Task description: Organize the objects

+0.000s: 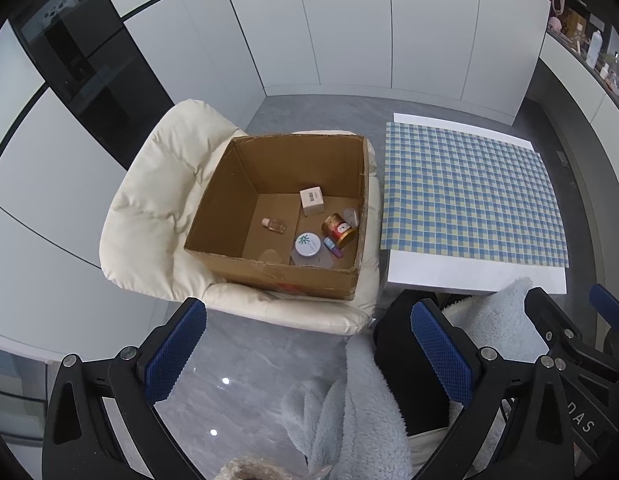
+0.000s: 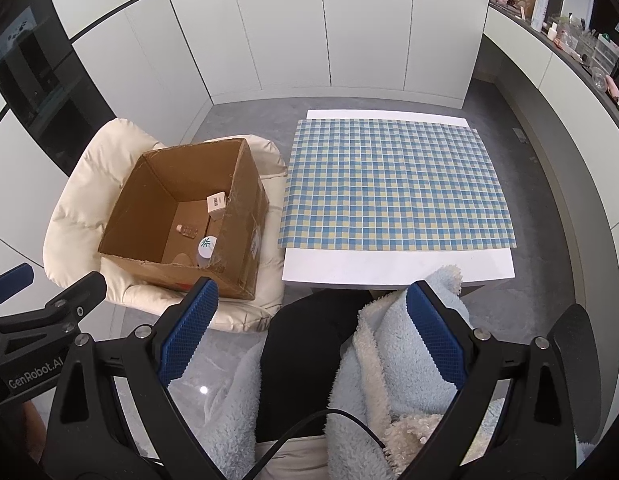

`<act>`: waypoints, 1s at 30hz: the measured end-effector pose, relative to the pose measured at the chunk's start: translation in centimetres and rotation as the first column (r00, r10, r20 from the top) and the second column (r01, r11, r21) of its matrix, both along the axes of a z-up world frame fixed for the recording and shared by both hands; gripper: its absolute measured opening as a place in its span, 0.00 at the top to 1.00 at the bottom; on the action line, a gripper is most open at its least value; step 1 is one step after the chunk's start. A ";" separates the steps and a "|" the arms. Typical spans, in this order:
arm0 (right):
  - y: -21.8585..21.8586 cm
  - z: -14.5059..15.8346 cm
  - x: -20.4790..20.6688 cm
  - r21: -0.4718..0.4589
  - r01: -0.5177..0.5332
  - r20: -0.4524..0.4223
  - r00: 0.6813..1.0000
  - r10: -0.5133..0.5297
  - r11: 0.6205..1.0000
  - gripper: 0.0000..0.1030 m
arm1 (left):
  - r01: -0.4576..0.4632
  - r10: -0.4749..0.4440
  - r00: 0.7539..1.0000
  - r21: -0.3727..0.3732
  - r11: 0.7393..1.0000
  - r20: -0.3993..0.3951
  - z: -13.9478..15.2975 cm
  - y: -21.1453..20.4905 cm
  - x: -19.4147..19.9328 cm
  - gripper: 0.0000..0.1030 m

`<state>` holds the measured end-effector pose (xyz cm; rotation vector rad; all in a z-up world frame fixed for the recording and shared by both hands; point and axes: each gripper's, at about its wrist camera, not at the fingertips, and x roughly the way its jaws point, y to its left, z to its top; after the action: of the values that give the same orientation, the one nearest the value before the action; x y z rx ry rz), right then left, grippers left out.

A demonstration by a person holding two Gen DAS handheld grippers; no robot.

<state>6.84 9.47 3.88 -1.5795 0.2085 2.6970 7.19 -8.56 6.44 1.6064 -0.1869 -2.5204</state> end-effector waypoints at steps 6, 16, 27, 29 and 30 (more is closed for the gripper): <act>-0.3 0.2 0.2 0.013 -0.010 -0.014 1.000 0.010 1.000 0.06 | -0.004 0.003 1.000 -0.010 1.000 -0.001 0.0 0.0 -0.1 0.01; -0.3 0.3 0.3 0.012 -0.011 -0.014 1.000 0.011 1.000 0.06 | -0.008 0.008 1.000 0.001 1.000 -0.008 0.2 0.0 -0.1 0.01; -0.2 0.2 0.3 0.010 -0.010 -0.011 1.000 0.010 1.000 0.06 | -0.010 0.010 1.000 -0.002 1.000 -0.014 0.3 0.1 0.0 0.01; -0.1 0.2 0.3 0.012 -0.012 -0.012 1.000 0.012 1.000 0.06 | -0.010 0.010 1.000 -0.001 1.000 -0.015 0.2 0.0 0.0 0.01; -0.1 0.2 0.3 0.012 -0.011 -0.012 1.000 0.012 1.000 0.06 | -0.011 0.011 1.000 -0.002 1.000 -0.016 0.3 -0.1 0.0 0.01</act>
<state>7.18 9.40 4.07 -1.5661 0.1838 2.7122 7.17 -8.61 6.70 1.5824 -0.1781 -2.5232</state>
